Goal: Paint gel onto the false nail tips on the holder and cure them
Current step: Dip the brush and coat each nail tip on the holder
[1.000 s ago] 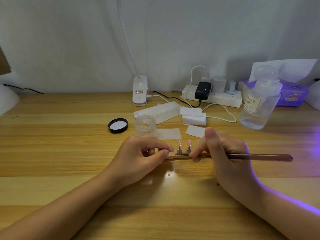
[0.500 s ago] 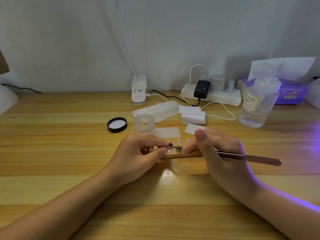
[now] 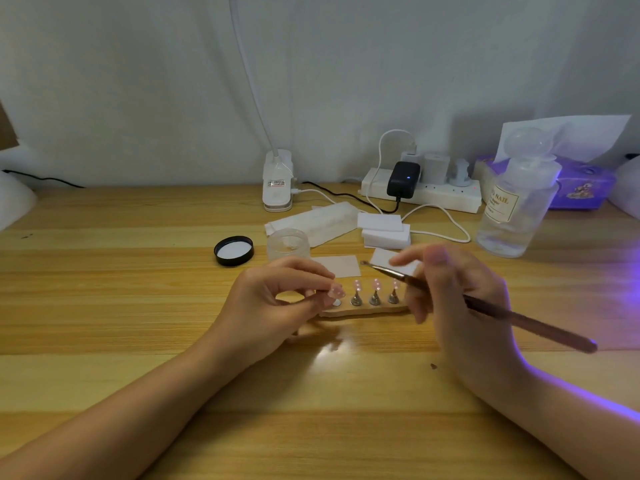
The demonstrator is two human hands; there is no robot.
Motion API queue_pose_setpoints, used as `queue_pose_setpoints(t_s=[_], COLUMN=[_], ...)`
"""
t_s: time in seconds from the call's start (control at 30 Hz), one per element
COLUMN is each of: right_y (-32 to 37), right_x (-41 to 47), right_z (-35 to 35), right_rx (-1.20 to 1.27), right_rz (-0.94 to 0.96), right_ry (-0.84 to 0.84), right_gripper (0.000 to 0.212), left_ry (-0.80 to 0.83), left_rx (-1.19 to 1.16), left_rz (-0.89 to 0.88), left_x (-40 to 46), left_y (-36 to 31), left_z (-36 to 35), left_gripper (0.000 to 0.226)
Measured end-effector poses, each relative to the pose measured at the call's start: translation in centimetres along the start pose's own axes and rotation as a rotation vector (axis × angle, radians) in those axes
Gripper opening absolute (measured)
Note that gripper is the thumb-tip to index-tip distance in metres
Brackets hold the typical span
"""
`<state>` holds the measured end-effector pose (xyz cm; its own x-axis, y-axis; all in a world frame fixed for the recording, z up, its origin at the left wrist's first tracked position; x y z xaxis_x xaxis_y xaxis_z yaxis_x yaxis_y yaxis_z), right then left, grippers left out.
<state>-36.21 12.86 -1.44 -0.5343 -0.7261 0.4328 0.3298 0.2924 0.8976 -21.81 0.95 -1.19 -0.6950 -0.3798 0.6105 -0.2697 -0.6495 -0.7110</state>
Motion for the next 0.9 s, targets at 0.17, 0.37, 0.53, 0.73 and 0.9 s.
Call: queue_pose_setpoints(t_s=[0.17,0.37,0.53,0.73,0.9], right_y=[0.5,0.2,-0.2,-0.4,-0.5], right_x=[0.1,0.0,0.0,-0.1,-0.3], right_z=[-0.1,-0.3,-0.4,-0.6,-0.3], right_rx=[-0.169,-0.329,-0.337,-0.327,-0.256], right_rz=[0.069,0.207,0.195,0.237,0.233], right_ry=[0.047,0.052,0.029,0.097,0.113], right_gripper=[0.012,0.041,0.05,0.055,0.059], left_ry=[-0.021,-0.046,-0.045,-0.069,-0.058], left_rx=[-0.009,-0.01,0.004,-0.003,0.019], left_rz=[0.034,0.039,0.056,0.09,0.084], left_x=[0.0,0.0,0.0,0.0,0.0], left_y=[0.2,0.4,0.5,0.5,0.4], left_z=[0.2,0.0,0.0,-0.1,-0.1], left_gripper=[0.012,0.013,0.01,0.012,0.015])
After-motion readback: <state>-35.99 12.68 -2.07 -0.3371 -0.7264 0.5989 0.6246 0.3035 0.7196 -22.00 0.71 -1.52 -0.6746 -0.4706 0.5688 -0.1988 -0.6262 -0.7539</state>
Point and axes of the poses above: each hand's wrist, its own x-axis towards the middle knuckle, its own z-axis out of the back of the hand, y = z × x, the point moved 1 cm from there along x, towards the middle knuckle, and after that the axes turned 14 degrees about -z, right-handed, at the moved point
